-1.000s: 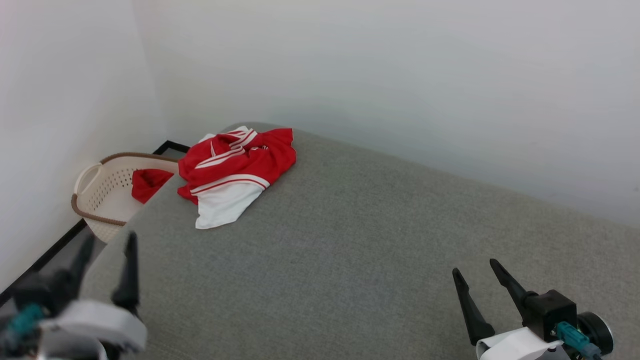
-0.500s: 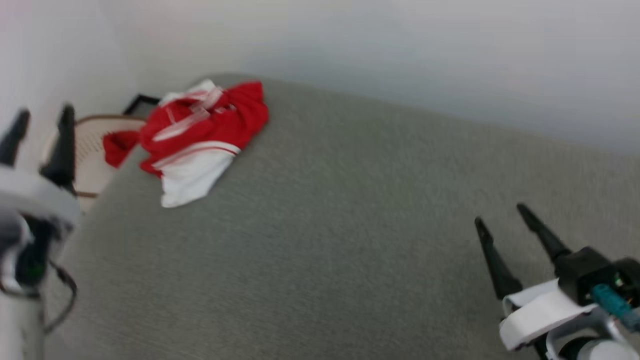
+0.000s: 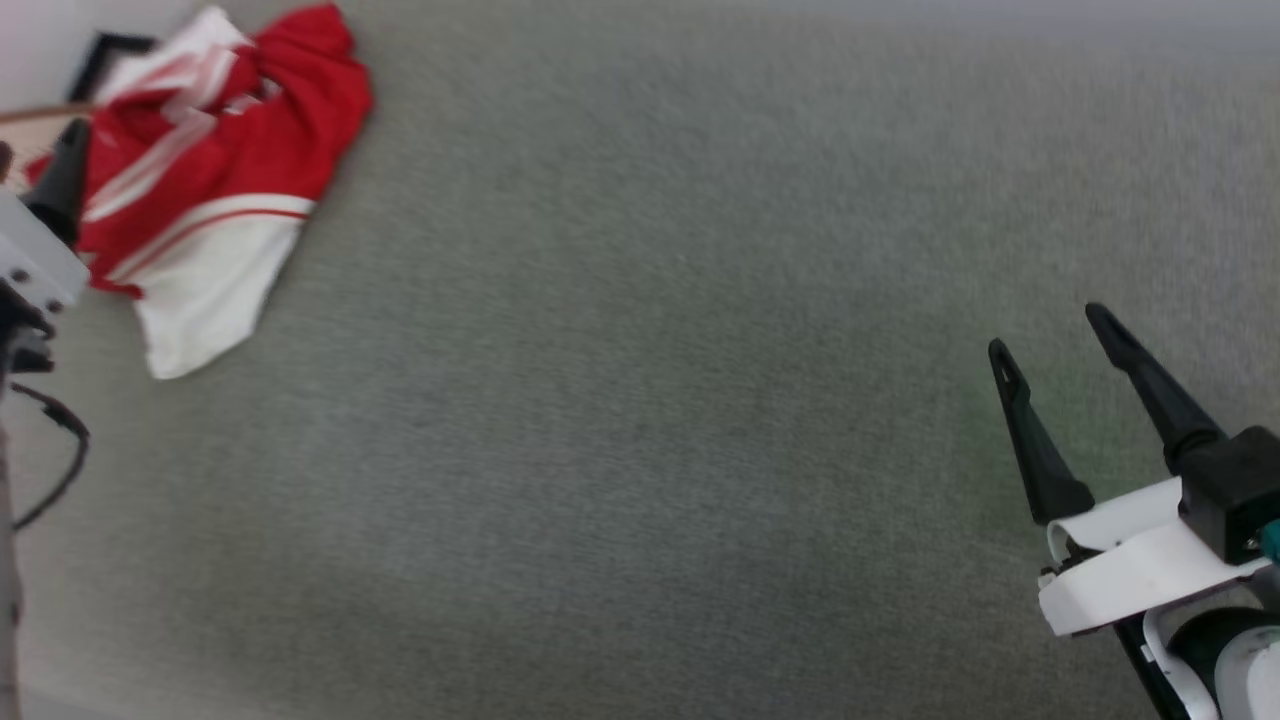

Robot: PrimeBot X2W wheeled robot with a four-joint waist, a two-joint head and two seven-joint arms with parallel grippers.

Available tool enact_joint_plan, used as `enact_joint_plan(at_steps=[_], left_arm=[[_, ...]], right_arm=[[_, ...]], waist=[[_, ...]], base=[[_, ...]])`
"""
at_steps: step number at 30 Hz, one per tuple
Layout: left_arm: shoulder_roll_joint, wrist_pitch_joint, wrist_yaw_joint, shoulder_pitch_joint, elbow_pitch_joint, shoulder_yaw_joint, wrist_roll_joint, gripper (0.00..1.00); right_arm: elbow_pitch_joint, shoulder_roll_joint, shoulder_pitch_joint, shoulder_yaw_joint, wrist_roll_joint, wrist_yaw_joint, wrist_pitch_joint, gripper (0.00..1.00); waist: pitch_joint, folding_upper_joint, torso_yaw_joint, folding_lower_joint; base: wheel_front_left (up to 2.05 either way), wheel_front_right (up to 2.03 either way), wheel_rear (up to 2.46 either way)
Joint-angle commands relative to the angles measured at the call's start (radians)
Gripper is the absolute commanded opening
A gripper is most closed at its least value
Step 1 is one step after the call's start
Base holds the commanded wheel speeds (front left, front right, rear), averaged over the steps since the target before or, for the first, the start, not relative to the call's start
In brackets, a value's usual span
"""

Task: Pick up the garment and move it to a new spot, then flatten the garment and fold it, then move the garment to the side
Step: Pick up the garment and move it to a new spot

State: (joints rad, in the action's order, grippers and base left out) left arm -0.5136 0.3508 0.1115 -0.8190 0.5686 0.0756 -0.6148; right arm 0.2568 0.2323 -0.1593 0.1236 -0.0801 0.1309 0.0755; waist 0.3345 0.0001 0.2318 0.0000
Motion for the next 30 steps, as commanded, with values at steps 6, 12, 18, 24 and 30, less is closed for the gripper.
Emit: enact_joint_plan(at_steps=[6,12,18,24,30], left_arm=[[0.003,0.079,-0.064,-0.108,0.156,-0.003,-0.007,1.00],[-0.003,0.131,-0.132,-0.160,0.287,0.003,-0.013,1.00],[0.005,0.115,-0.151,-0.200,0.419,-0.004,-0.011,1.00],[0.021,0.079,-0.124,-0.221,0.487,-0.007,-0.022,0.00],[0.034,0.017,-0.083,-0.245,0.541,-0.017,-0.024,0.00]], right_arm=[[0.058,0.010,-0.028,-0.002,0.005,0.000,0.036,1.00],[0.112,0.017,-0.040,0.000,-0.004,0.000,0.078,1.00],[0.146,0.021,-0.048,0.005,-0.012,0.000,0.117,1.00],[0.151,0.017,-0.045,0.002,-0.011,0.000,0.135,1.00],[0.136,0.016,-0.026,0.003,-0.018,0.000,0.142,1.00]], waist=[[0.133,-0.0001,-0.076,0.0000],[0.163,-0.0001,-0.082,0.0000],[0.183,-0.0001,-0.085,0.0000],[0.174,-0.0001,-0.079,0.0000],[0.121,-0.0001,-0.051,0.0000]], base=[[0.00,0.00,0.00],[0.00,0.00,0.00],[0.00,0.00,0.00],[0.00,0.00,0.00],[0.00,0.00,0.00]])
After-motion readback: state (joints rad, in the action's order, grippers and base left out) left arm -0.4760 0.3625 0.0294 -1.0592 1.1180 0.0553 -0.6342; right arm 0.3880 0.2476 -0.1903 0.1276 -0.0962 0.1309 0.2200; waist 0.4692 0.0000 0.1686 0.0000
